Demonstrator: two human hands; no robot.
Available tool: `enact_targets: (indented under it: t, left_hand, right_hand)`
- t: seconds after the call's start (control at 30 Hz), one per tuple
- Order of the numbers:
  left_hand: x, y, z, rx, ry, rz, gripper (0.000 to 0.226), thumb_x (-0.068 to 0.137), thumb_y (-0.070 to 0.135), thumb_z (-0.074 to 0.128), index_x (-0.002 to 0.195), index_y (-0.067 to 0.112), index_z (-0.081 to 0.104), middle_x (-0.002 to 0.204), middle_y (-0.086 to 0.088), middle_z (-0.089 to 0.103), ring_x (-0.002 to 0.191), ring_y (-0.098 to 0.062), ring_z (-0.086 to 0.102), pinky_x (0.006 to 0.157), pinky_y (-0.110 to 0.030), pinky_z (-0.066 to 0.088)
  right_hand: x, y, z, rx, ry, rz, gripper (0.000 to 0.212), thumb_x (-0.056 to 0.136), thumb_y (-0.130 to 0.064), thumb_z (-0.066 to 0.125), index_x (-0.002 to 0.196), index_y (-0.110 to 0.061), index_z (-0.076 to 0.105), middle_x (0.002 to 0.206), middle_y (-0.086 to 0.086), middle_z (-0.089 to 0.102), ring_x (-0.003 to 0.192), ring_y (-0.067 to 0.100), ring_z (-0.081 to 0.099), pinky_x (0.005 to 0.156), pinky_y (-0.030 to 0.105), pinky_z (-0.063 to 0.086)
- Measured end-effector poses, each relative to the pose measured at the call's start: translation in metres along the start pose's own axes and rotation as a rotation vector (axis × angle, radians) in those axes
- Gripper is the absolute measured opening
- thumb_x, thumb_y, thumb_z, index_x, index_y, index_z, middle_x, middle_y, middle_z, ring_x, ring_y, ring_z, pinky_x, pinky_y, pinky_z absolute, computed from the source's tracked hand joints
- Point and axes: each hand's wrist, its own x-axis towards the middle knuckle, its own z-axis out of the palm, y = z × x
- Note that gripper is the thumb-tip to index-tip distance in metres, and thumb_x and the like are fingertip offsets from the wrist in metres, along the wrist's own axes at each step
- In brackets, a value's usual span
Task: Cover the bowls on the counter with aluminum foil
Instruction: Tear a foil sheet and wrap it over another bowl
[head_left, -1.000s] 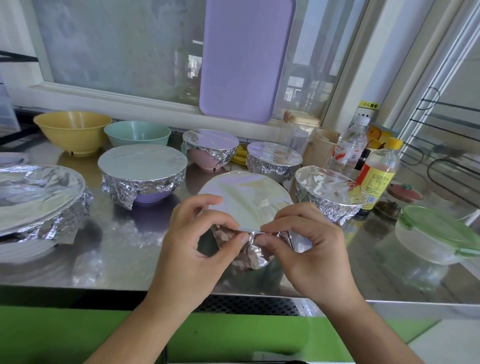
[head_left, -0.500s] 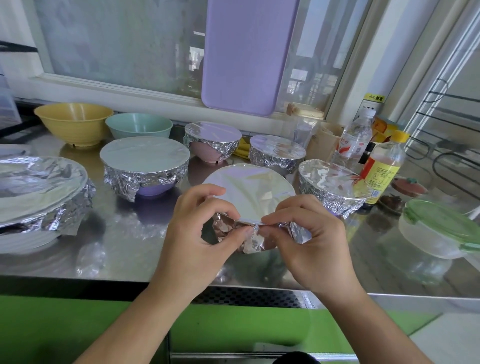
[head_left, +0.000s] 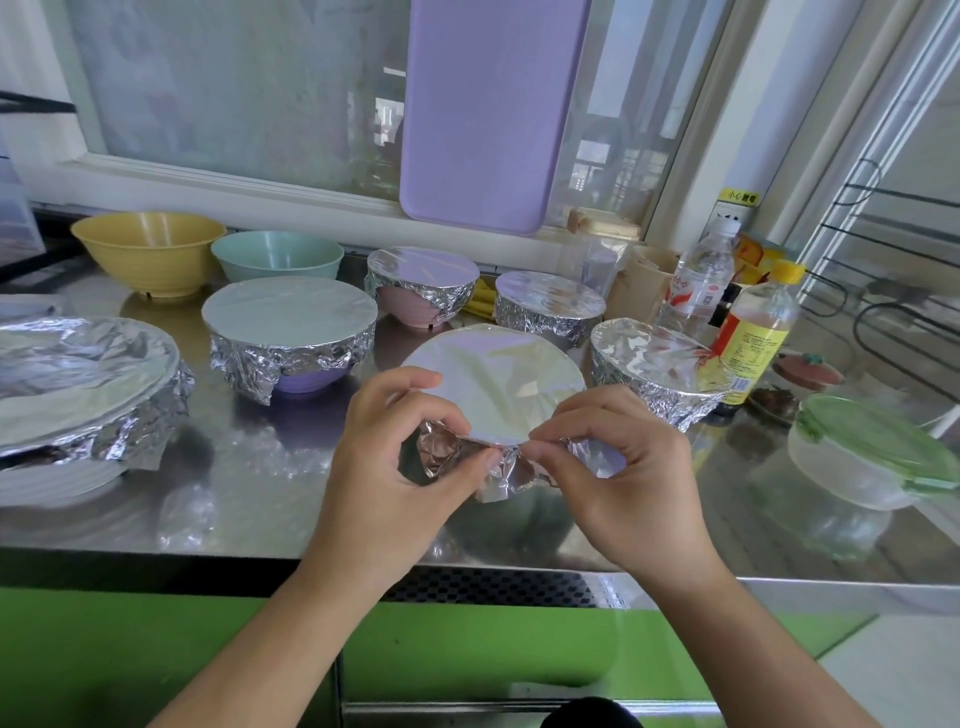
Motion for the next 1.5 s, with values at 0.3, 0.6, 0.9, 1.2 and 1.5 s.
enact_targets:
  t: [0.3,0.6,0.9,1.2,1.5]
  left_hand:
    - [0.0,0.0,-0.001,-0.005,0.015,-0.01,0.022,0.077,0.024,0.089,0.089,0.025,0.071,0.129,0.001,0.054,0.135,-0.02,0.052,0.103,-0.012,0.036]
    - [0.0,0.0,-0.002,0.004,0.033,-0.013,0.02,0.079,0.02,0.087,0.091,0.025,0.072,0.13,-0.001,0.054,0.136,-0.021,0.051,0.105,-0.012,0.035]
    - [-0.002,0.0,-0.002,-0.002,0.027,0.0,0.018,0.085,0.025,0.082,0.098,0.023,0.07,0.131,0.0,0.053,0.138,-0.022,0.05,0.107,-0.016,0.037]
    - [-0.005,-0.001,-0.002,-0.011,0.049,0.02,0.014,0.084,0.031,0.081,0.092,0.026,0.07,0.133,0.001,0.053,0.136,-0.028,0.051,0.096,-0.046,0.053]
    - [-0.003,-0.002,0.001,-0.011,0.039,0.084,0.007,0.085,0.026,0.082,0.086,0.024,0.076,0.124,-0.003,0.058,0.126,-0.031,0.058,0.098,-0.03,0.047]
  right_hand:
    - [-0.002,0.004,0.001,0.03,0.038,0.059,0.014,0.084,-0.002,0.086,0.085,-0.015,0.081,0.095,-0.003,0.072,0.096,0.02,0.071,0.086,0.027,0.054]
    - [0.007,0.009,-0.002,-0.104,-0.019,0.221,0.042,0.095,-0.033,0.074,0.136,-0.025,0.067,0.143,-0.018,0.058,0.131,0.004,0.056,0.11,0.026,0.045]
    - [-0.001,0.005,0.0,-0.127,-0.033,0.21,0.033,0.095,-0.042,0.069,0.121,-0.023,0.075,0.13,-0.017,0.068,0.125,0.003,0.062,0.103,0.031,0.053]
    - [-0.006,0.008,0.0,-0.043,0.094,0.082,0.015,0.092,-0.009,0.079,0.101,-0.02,0.083,0.117,-0.01,0.074,0.115,0.012,0.07,0.095,0.023,0.054]
    - [-0.017,0.011,0.009,-0.064,0.13,-0.055,0.02,0.089,-0.001,0.081,0.105,-0.012,0.085,0.119,-0.003,0.078,0.116,0.009,0.072,0.1,0.028,0.057]
